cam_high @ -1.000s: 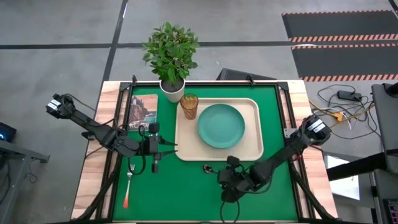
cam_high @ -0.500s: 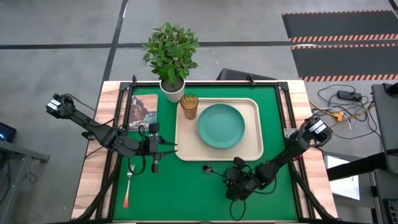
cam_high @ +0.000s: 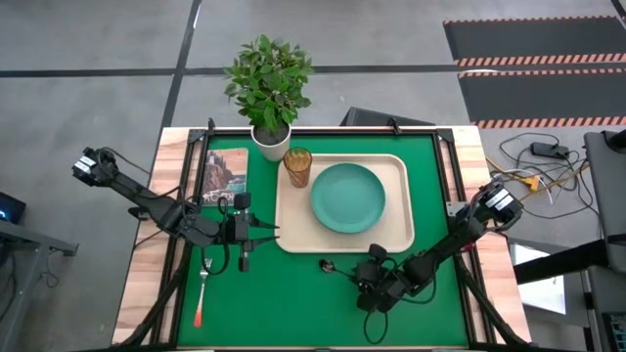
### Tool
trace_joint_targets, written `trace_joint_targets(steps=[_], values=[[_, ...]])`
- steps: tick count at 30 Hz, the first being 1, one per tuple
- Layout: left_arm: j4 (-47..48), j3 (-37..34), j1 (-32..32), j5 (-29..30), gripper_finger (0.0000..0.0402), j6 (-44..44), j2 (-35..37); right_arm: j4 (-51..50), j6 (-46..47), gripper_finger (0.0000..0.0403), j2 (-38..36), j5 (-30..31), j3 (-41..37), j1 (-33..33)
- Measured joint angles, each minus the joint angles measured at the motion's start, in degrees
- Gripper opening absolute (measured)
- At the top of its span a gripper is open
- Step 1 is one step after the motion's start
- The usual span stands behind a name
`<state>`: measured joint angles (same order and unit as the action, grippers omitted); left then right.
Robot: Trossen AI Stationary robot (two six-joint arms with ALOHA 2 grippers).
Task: Pick and place plate/cup/fork/spoon on tray
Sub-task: Put the black spoon on the white serving tray beside the blue plate
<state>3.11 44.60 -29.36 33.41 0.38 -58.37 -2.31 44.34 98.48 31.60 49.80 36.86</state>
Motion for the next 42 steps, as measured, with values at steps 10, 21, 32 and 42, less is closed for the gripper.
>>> trace_joint_targets(steps=[10,21,32,42], values=[[0.1,0.0,0.0,0.0,0.0083,0.0,0.0,3.9,-2.3,0.0111,4.0,3.3,0.1,0.0],[0.4,0.0,-0.1,0.0,0.0083,0.0,0.0,4.8,-4.7,0.0099,8.4,6.6,3.4,-0.3],[0.4,0.0,-0.1,0.0,0.0083,0.0,0.0,4.8,-4.5,0.0011,8.1,4.6,3.3,-0.4],[0.4,0.0,0.0,0.0,0.0083,0.0,0.0,3.9,-7.5,0.0009,3.5,3.5,5.2,-0.4]])
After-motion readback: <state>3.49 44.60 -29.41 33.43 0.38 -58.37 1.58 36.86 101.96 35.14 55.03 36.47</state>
